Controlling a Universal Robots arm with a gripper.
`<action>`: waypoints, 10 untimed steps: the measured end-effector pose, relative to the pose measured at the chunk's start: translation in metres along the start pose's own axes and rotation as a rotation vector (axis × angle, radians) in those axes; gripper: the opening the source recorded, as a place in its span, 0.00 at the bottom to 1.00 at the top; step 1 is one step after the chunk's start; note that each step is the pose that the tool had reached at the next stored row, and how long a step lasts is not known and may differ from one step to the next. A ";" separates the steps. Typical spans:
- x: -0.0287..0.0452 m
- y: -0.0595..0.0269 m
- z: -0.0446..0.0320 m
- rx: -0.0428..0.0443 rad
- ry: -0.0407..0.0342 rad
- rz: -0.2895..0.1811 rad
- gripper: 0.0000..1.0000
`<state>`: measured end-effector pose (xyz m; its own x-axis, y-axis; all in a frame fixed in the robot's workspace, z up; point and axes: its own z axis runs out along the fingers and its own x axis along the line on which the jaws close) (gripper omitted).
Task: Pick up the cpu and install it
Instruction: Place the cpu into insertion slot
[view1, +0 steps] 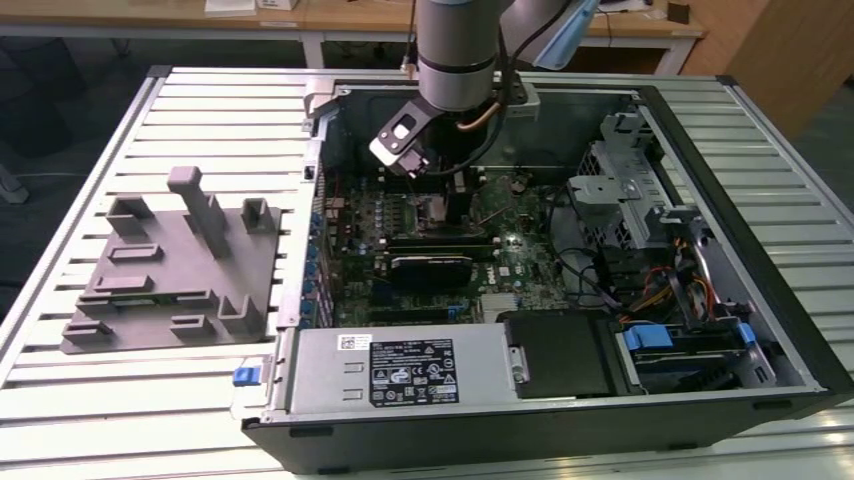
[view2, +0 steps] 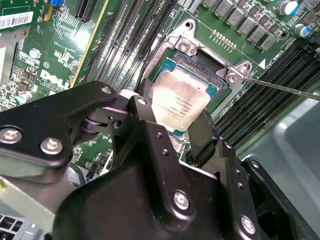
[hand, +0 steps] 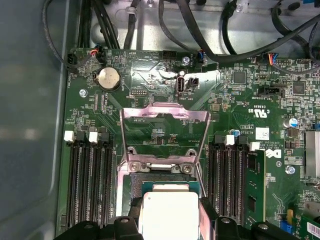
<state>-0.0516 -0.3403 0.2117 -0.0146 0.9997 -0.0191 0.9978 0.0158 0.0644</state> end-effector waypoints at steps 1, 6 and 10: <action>0.0001 0.0000 0.0002 -0.0002 0.0002 0.000 0.53; 0.0011 0.0000 0.0002 -0.0002 0.0003 0.000 0.53; 0.0034 0.0001 0.0001 -0.0001 0.0002 0.000 0.53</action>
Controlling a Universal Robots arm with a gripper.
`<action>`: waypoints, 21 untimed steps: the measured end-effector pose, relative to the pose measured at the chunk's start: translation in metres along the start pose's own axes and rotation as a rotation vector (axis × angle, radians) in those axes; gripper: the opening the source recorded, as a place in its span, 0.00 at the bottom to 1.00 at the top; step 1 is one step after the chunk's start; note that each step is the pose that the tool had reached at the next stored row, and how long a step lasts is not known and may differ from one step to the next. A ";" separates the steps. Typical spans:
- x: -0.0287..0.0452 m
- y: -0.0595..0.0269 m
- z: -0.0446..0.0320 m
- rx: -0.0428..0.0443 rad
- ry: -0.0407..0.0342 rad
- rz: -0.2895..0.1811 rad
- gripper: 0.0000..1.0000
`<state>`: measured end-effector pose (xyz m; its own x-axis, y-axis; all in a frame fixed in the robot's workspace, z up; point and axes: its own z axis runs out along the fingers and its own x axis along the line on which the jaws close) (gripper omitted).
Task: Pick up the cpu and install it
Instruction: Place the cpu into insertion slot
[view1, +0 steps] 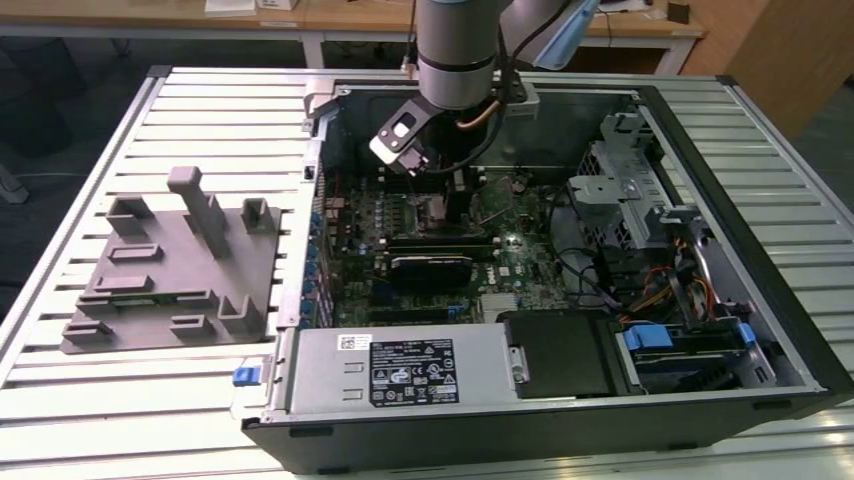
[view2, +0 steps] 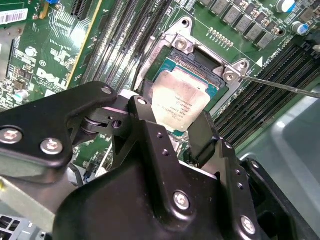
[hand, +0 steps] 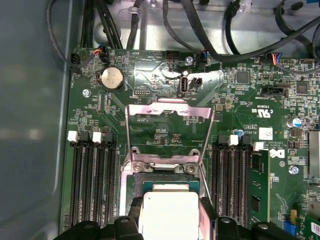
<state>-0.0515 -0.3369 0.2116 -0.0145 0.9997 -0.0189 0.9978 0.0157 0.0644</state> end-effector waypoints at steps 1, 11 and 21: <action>0.0005 0.0000 0.0001 0.0001 0.0001 0.000 0.53; 0.0031 -0.0003 0.0054 0.0035 -0.0007 0.014 0.53; 0.0031 0.0004 0.0096 0.0142 -0.0006 0.014 0.53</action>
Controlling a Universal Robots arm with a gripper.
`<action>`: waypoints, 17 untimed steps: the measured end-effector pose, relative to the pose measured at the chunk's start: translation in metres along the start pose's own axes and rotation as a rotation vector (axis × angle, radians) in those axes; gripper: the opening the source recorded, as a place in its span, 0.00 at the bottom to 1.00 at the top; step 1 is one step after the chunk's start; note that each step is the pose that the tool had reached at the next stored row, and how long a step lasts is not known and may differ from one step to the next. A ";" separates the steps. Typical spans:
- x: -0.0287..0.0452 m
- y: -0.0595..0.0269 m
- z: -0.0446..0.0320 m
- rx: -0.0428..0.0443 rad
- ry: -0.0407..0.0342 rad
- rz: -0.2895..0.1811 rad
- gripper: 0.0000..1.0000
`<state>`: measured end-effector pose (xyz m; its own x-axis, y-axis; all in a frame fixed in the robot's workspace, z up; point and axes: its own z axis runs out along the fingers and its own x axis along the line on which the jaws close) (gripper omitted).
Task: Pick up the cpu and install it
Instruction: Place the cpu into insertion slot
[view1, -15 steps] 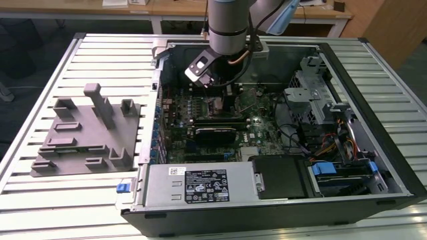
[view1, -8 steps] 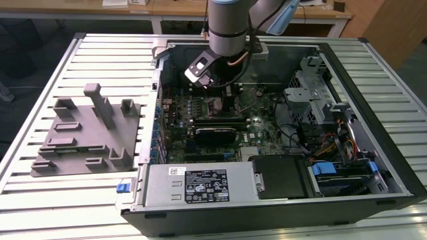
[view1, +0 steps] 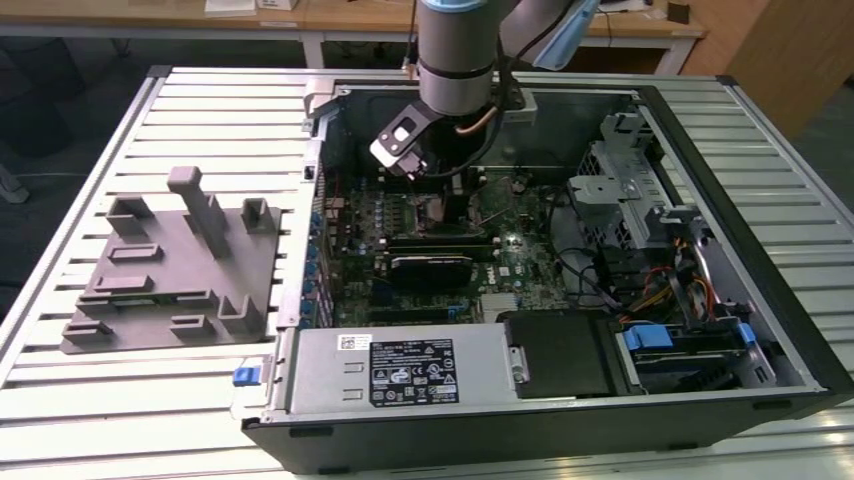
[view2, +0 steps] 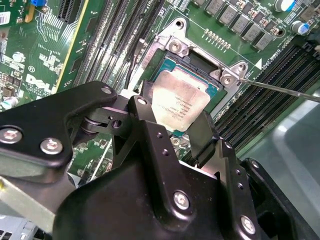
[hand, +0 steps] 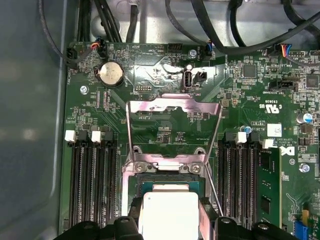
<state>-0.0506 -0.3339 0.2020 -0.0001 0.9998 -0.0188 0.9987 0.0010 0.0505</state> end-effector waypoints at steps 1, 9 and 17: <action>0.0000 0.0006 0.0002 0.0015 -0.0001 0.000 0.53; 0.0001 0.0017 0.0027 0.0062 -0.0001 0.000 0.53; 0.0008 0.0023 0.0047 0.0102 0.0001 0.000 0.53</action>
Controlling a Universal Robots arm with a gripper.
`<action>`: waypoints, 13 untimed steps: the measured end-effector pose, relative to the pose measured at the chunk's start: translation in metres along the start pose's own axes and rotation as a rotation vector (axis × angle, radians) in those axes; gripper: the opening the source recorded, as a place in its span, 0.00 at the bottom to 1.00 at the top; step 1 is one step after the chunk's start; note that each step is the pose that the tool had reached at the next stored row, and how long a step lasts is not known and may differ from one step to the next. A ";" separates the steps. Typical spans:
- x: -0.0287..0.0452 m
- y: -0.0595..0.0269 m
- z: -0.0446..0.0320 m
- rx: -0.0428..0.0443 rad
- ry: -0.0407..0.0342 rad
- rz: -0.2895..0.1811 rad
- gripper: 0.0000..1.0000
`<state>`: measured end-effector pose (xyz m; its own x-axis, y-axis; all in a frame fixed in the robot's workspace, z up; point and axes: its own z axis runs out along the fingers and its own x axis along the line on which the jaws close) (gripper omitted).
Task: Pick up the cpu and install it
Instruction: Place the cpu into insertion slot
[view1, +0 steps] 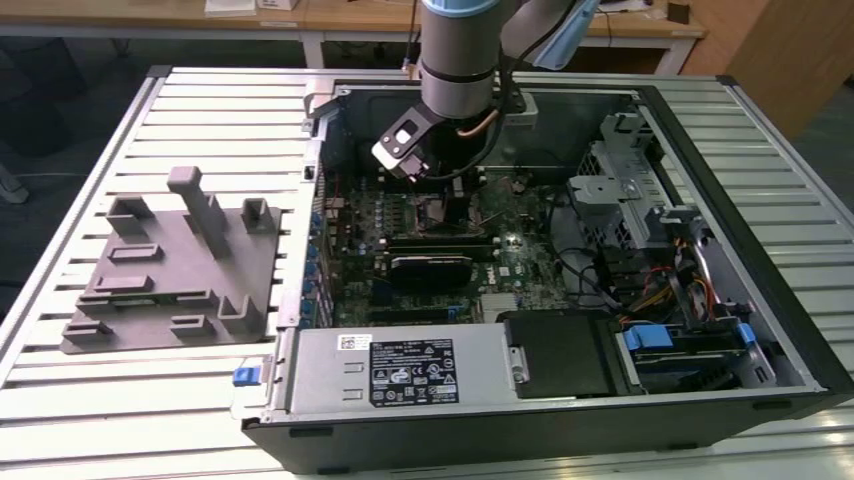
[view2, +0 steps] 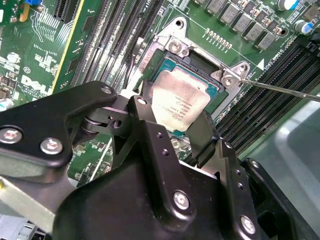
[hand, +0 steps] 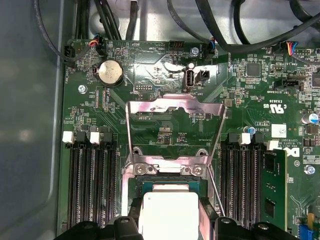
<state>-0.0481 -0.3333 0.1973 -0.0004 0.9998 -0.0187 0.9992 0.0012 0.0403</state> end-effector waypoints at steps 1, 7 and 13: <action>0.0001 0.0003 0.0003 0.0008 0.0000 0.000 0.53; 0.0001 0.0009 0.0009 0.0027 -0.0001 0.000 0.53; 0.0001 0.0009 0.0010 0.0027 -0.0001 0.000 0.54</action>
<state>-0.0471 -0.3332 0.1964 -0.0003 0.9998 -0.0188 0.9993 0.0010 0.0376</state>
